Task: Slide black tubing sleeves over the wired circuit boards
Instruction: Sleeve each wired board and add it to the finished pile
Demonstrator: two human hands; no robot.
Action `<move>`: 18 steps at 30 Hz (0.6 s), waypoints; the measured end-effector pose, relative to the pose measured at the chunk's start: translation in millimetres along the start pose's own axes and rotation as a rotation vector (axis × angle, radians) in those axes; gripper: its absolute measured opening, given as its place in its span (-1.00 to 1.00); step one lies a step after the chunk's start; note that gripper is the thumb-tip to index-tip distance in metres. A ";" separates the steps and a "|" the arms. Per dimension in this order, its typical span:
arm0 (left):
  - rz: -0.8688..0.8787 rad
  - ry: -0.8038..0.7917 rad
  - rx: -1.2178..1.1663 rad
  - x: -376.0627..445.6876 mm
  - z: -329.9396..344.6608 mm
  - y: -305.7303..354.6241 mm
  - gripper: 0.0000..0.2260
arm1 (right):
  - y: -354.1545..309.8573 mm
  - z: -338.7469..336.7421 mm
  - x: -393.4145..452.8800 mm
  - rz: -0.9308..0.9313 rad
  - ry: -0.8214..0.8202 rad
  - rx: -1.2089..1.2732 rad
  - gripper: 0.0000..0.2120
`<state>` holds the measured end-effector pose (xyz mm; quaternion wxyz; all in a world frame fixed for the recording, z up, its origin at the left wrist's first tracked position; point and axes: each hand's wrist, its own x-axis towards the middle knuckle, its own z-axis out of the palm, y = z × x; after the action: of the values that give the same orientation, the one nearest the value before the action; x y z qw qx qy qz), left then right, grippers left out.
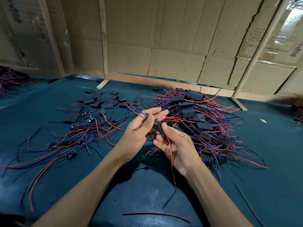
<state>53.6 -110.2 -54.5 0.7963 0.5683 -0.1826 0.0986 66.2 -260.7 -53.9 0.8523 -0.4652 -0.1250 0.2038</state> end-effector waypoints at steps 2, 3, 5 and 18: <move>-0.018 0.068 -0.050 0.0 2.2 1.1 -0.70 | 2.7 0.5 1.5 -0.134 0.021 -0.054 -0.74; -0.024 0.101 -0.074 -0.1 3.0 1.3 -0.73 | 3.9 0.3 1.9 -0.186 0.035 -0.088 -0.70; -0.022 0.143 -0.123 0.1 3.1 1.9 -0.80 | 5.3 -1.7 2.3 -0.267 0.057 -0.167 -0.67; 0.054 0.201 -0.091 0.7 -4.6 9.6 -0.86 | 14.8 -3.3 0.6 -0.632 0.219 -0.680 -0.56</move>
<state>51.6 -102.7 -47.2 0.8325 0.5138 -0.1214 0.1682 64.6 -255.6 -68.2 0.6803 -0.6756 -0.2292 -0.1680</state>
